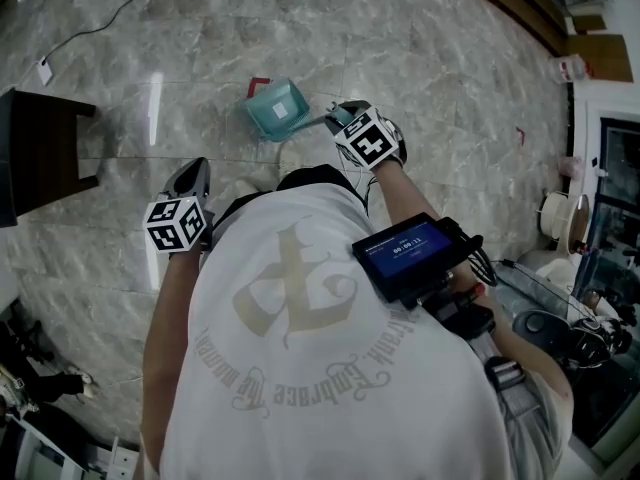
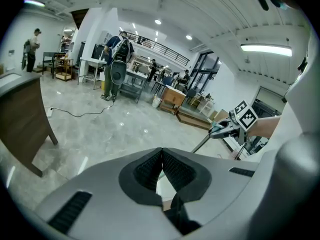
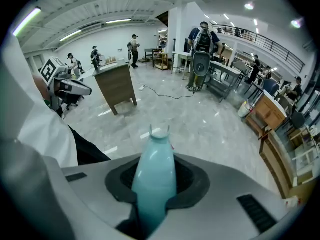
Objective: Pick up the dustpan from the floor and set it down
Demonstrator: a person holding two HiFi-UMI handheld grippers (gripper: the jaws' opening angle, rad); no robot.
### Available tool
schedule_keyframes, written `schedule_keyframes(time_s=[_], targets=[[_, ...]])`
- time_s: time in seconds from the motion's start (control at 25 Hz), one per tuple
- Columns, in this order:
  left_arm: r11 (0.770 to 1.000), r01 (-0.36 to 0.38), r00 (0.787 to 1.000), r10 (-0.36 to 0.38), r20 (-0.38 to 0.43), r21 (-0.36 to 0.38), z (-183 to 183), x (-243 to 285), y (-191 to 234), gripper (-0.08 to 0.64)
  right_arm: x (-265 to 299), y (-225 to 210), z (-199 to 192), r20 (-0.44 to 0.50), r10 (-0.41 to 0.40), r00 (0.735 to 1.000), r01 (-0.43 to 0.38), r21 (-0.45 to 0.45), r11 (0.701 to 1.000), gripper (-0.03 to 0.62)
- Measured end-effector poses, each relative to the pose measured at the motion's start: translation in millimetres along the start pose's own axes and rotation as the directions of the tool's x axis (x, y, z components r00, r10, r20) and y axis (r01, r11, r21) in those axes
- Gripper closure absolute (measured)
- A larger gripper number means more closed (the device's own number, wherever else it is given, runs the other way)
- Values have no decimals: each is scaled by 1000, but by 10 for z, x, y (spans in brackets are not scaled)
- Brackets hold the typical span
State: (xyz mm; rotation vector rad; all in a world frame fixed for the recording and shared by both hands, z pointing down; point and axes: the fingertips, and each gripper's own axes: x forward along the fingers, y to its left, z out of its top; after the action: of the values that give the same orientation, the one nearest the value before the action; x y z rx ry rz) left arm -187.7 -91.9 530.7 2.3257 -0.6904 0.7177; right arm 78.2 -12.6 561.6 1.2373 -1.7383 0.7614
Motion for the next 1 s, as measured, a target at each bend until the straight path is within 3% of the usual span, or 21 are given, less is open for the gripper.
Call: schedule_keyframes(time_s=[0.32, 0.88, 1.0], targets=[[999, 14, 1000, -13, -18, 36, 110, 147, -91, 547, 118, -206, -313, -13, -34, 999, 35, 107, 994, 495], [996, 13, 1000, -11, -18, 91, 399, 57, -79, 548, 236, -234, -524, -26, -58, 998, 61, 170, 983, 495], [996, 13, 999, -9, -36, 91, 440, 248, -145, 548, 335, -440, -606, -39, -57, 998, 63, 174, 983, 495]])
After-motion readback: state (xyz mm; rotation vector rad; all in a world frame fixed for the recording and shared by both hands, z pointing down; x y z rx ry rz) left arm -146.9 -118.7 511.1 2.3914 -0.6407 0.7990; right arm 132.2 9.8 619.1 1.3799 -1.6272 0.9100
